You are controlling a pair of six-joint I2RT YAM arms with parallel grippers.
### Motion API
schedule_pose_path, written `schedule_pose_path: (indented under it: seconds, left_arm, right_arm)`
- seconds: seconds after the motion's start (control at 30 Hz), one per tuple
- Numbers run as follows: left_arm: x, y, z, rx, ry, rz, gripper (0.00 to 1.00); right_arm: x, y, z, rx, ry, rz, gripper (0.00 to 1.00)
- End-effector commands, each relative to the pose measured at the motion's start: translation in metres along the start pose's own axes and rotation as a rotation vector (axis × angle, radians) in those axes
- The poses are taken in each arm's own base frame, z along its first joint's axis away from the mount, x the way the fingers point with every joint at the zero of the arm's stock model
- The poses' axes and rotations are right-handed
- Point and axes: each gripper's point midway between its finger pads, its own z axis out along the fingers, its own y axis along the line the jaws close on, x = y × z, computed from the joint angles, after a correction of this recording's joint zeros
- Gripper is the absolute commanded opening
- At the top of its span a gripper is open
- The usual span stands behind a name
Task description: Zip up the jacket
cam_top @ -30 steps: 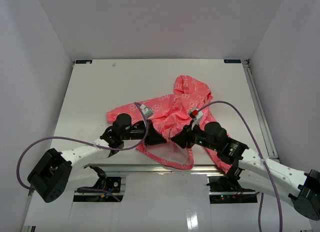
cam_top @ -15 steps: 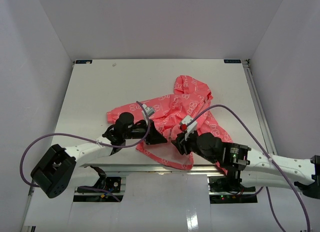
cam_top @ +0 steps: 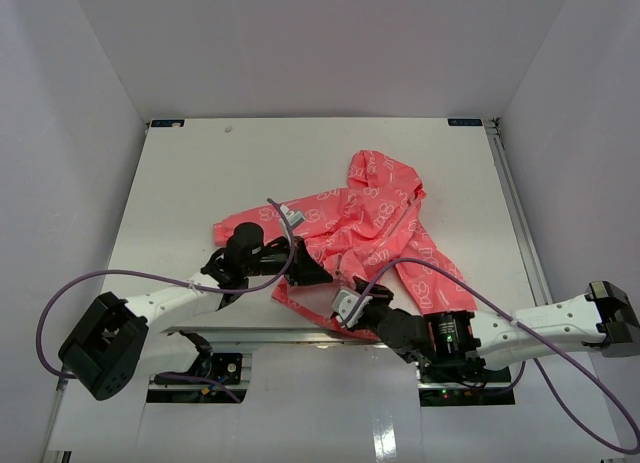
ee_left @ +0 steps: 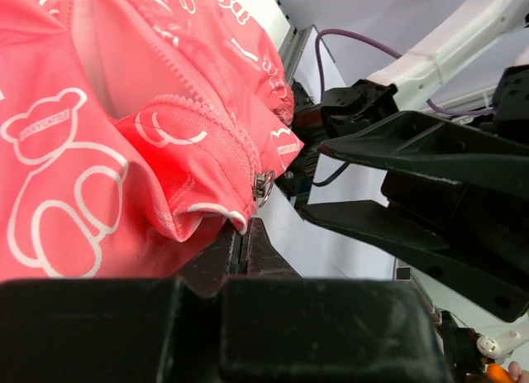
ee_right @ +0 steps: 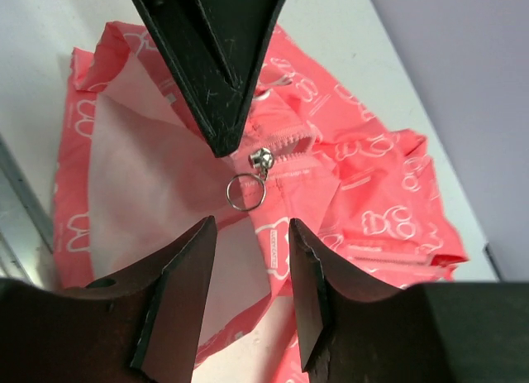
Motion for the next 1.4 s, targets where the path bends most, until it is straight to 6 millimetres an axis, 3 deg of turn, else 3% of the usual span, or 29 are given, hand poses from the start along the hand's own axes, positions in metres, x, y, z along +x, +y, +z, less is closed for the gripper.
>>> schedule_pose_path:
  seconds: [0.0, 0.33, 0.87, 0.97, 1.1, 1.37]
  left_arm:
    - [-0.01, -0.024, -0.006, 0.085, -0.026, 0.023, 0.0]
    - [-0.008, -0.027, -0.008, 0.1, -0.023, 0.021, 0.0]
    - [-0.007, -0.025, -0.008, 0.092, -0.022, 0.025, 0.0]
    - [-0.007, -0.025, -0.008, 0.094, -0.022, 0.025, 0.0]
    - [-0.006, -0.024, -0.008, 0.088, -0.023, 0.026, 0.0]
    - [-0.006, -0.022, -0.008, 0.08, -0.024, 0.031, 0.0]
  right_arm:
    - [-0.029, -0.015, 0.003, 0.079, -0.1, -0.068, 0.47]
    - [-0.024, 0.002, 0.011, 0.031, -0.093, -0.194, 0.48]
    - [-0.015, -0.002, 0.017, 0.09, -0.029, -0.265, 0.48]
    - [-0.017, -0.007, 0.016, 0.122, -0.039, -0.258, 0.44]
    - [-0.02, -0.015, 0.014, 0.157, -0.053, -0.244, 0.29]
    - [-0.023, -0.018, 0.01, 0.152, -0.076, -0.202, 0.21]
